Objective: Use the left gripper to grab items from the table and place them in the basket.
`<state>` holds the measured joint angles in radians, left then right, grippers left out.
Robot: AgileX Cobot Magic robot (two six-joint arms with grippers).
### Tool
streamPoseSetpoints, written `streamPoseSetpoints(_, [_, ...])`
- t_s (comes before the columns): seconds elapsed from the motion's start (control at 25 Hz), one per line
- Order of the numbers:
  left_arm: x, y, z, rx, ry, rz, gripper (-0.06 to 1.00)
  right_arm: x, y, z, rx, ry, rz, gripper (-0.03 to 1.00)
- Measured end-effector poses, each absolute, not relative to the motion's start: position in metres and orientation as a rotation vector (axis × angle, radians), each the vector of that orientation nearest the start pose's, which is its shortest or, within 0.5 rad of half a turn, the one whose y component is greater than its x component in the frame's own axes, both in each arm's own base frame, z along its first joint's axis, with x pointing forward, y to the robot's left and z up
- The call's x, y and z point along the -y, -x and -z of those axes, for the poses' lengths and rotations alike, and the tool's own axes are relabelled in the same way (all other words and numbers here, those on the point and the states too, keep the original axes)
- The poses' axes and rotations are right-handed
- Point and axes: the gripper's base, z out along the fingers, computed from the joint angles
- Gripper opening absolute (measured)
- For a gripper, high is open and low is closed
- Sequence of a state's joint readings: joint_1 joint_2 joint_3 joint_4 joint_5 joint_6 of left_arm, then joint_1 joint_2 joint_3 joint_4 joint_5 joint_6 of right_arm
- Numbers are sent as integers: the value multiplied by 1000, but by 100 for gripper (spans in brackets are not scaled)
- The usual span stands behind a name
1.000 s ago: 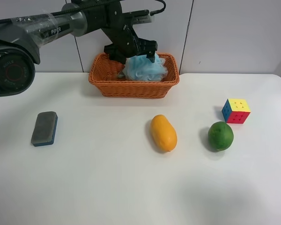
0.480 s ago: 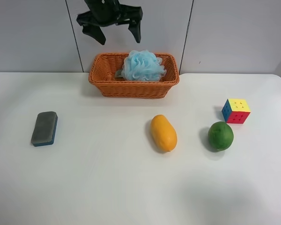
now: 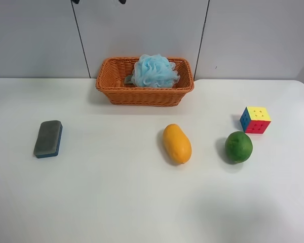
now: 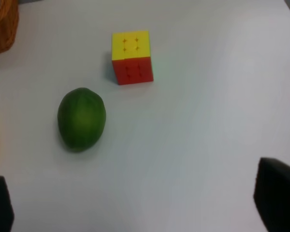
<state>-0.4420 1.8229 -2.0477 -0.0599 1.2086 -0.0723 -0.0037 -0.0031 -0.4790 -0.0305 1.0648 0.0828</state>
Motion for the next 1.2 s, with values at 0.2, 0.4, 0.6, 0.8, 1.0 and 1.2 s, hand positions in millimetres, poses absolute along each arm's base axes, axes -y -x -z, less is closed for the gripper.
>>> streamPoseSetpoints(0.2, [146, -296, -400, -2530, -574, 240, 99, 2, 3, -271, -2064, -90, -12, 99])
streamPoseSetpoints(0.4, [110, -221, -382, -2548, -609, 225, 99, 2, 3, -271, -2064, -90, -12, 99])
streamPoseSetpoints(0.6, [78, -153, -358, -2511, -597, 232, 99, 2, 3, -271, -2064, -90, -12, 99])
streamPoseSetpoints(0.8, [48, -95, -346, -2397, -577, 224, 99, 2, 3, -271, -2064, -90, -12, 99])
streamPoseSetpoints(1.0, [26, -55, -329, -2294, -557, 199, 99, 2, 3, -271, -2064, -90, -12, 99])
streamPoseSetpoints(1.2, [13, -32, -308, -2243, -486, 179, 99, 2, 3, -271, -2064, -90, -12, 99])
